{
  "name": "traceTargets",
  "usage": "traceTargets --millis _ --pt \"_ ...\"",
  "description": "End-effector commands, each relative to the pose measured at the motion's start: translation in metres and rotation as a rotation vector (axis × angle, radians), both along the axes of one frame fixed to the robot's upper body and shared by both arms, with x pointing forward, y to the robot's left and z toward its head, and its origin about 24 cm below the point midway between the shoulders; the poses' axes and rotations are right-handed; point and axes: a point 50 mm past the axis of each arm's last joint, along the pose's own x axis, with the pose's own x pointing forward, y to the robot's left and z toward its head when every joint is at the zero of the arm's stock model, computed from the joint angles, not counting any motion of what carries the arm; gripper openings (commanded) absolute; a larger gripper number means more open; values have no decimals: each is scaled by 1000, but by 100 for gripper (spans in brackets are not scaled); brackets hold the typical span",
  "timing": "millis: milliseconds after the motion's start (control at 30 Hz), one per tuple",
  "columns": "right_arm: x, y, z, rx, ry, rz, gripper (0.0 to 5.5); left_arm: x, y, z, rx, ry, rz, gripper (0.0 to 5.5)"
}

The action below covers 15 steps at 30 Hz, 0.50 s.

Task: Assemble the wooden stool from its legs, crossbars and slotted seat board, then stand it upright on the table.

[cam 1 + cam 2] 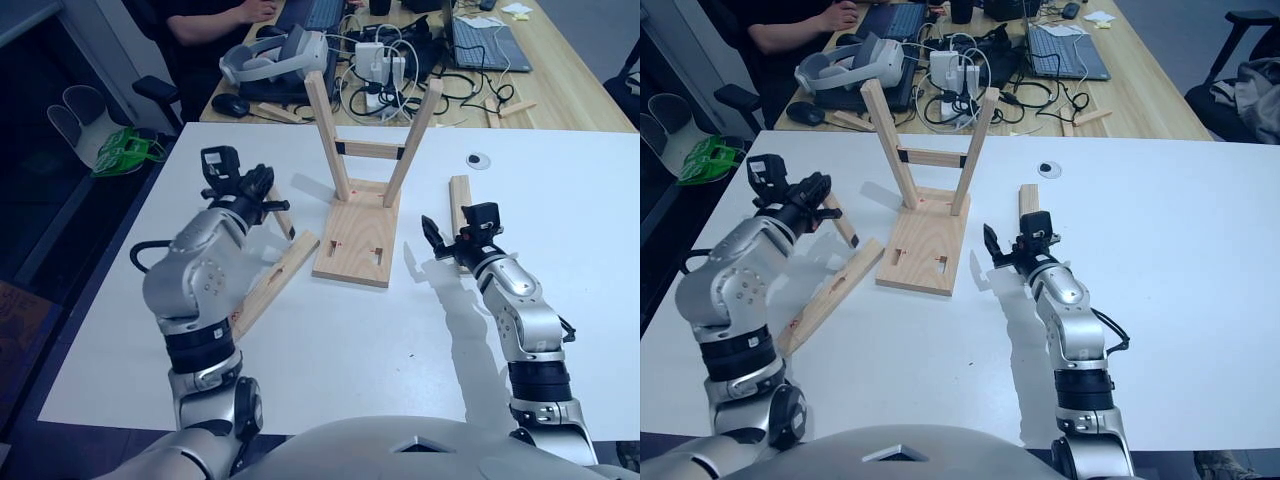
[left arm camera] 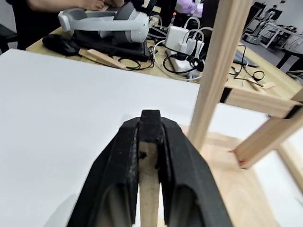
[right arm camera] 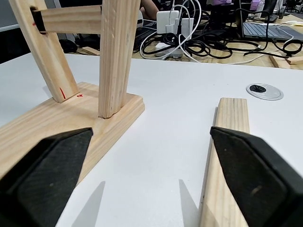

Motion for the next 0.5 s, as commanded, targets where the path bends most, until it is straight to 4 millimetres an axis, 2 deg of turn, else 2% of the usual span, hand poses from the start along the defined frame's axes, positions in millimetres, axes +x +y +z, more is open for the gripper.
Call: traceTargets --millis 33,100,267,500 --pt "2 -7 0 5 5 -7 459 2 24 21 59 -132 -131 41" --pt "3 -9 -1 4 6 -12 459 -4 31 20 108 -155 -208 41" --pt "1 -18 -3 1 13 -36 459 -32 37 3 212 -133 -453 41" --pt "0 -20 -4 -2 22 -38 459 -37 45 -6 236 -156 -435 41"
